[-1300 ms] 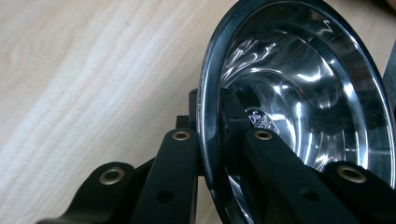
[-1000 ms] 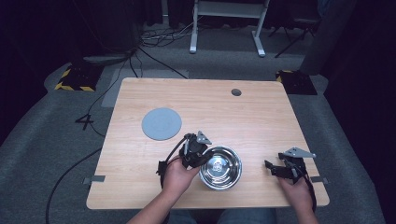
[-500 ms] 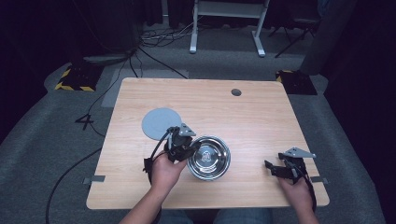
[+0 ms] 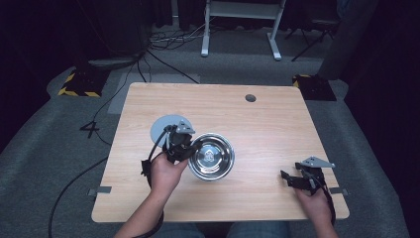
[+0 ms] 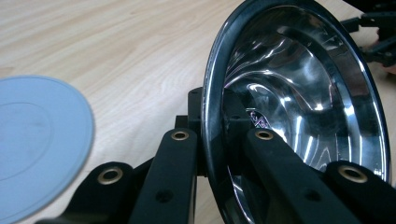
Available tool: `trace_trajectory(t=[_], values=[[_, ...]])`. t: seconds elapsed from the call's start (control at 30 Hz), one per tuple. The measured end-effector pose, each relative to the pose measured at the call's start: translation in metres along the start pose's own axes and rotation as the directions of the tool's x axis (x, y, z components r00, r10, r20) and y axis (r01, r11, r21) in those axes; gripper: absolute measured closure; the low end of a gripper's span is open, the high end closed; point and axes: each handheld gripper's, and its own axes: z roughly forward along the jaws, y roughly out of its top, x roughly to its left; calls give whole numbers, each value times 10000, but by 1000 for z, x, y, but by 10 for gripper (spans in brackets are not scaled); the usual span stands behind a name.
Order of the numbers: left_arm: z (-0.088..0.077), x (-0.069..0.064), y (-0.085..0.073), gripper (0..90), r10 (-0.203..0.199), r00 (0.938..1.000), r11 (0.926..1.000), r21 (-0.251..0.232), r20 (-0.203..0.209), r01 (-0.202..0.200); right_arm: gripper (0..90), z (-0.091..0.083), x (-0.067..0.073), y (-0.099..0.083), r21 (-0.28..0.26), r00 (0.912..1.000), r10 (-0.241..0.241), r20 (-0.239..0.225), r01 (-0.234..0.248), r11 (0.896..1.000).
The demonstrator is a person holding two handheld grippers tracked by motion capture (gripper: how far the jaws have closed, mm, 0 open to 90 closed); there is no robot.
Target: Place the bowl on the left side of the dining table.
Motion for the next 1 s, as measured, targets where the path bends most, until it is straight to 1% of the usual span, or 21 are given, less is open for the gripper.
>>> trace_trajectory(t=[0.03, 0.07, 0.13, 0.17, 0.2, 0.23, 0.3, 0.33, 0.37, 0.4, 0.5, 0.53, 0.57, 0.6, 0.73, 0.83, 0.87, 0.9, 0.93, 0.97, 1.0], values=[[-1, 4, 2, 855, -35, 10000, 10000, -69, -30, 34, 264, 0, 0, 0, 0, 10000, 0, 0, 0, 10000], [-4, 11, 4, 856, -189, 9998, 9998, -81, 58, 189, 264, 0, 0, 0, 2, 10000, 7, 1, -7, 10000], [-5, 17, 7, 856, -337, 9994, 9993, -160, -35, 336, 264, 0, 0, 0, 0, 10000, 1, 0, -1, 10000], [-5, 20, 8, 855, -322, 9995, 9994, -106, -23, 322, 264, 0, 0, 0, -1, 10000, 0, 1, 0, 10000], [-5, 22, 10, 855, -411, 9991, 9991, -84, 43, 411, 264, 0, 0, 0, 1, 10000, 1, 0, -1, 10000], [-5, 25, 12, 855, -397, 9992, 9992, -65, -12, 397, 264, 0, 0, 0, -1, 10000, 0, 1, 0, 10000], [-5, 28, 13, 854, -436, 9990, 9989, -146, -56, 435, 264, 0, 0, 0, -1, 10000, 8, 0, -8, 10000], [-6, 34, 17, 854, -455, 9990, 9988, -177, -26, 454, 264, 0, 0, 0, 5, 10000, 22, -3, -22, 10000], [-6, 34, 17, 854, -455, 9990, 9988, -177, -26, 454, 263, 0, 0, 0, 11, 10000, 15, -9, -15, 10000], [-6, 37, 18, 854, -595, 9982, 9979, -246, 17, 595, 263, 0, 0, 0, 11, 10000, 15, -9, -15, 10000], [-7, 47, 24, 854, -665, 9978, 9973, -307, 66, 667, 263, 0, 0, 0, 18, 10000, 13, -9, -13, 10000], [-7, 47, 24, 854, -665, 9978, 9973, -307, 66, 667, 263, 0, 0, 0, 18, 10000, 16, -9, -16, 10000], [-6, 51, 26, 855, -662, 9977, 9976, -213, 134, 665, 263, 0, 0, 0, 19, 10000, 19, -8, -19, 10000], [-6, 51, 26, 854, -662, 9977, 9976, -213, 134, 665, 263, 0, 0, 0, 19, 10000, 19, -8, -19, 10000], [-5, 60, 34, 854, -699, 9974, 9972, -271, 165, 703, 262, 0, 0, 0, 23, 10000, 32, 19, -32, 10000], [-4, 64, 36, 854, -733, 9972, 9969, -281, 156, 737, 262, 0, 0, 0, 12, 10000, 41, 31, -41, 10000], [-3, 68, 39, 854, -863, 9960, 9958, -299, 217, 870, 262, 0, 0, 0, 13, 10000, 47, 32, -47, 10000], [-2, 70, 40, 854, -892, 9959, 9955, -296, 152, 896, 262, 0, 0, 0, 13, 10000, 42, 32, -42, 10000], [-2, 73, 41, 854, -902, 9957, 9956, -252, 221, 907, 262, 0, 0, 0, 14, 10000, 42, 34, -42, 10000], [-2, 73, 41, 855, -902, 9957, 9956, -252, 221, 907, 262, 0, 0, 0, 13, 10000, 47, 35, -47, 10000], [-1, 75, 42, 854, -1029, 9945, 9941, -314, 204, 1035, 261, 0, 0, 0, 12, 10000, 49, 41, -49, 10000]])
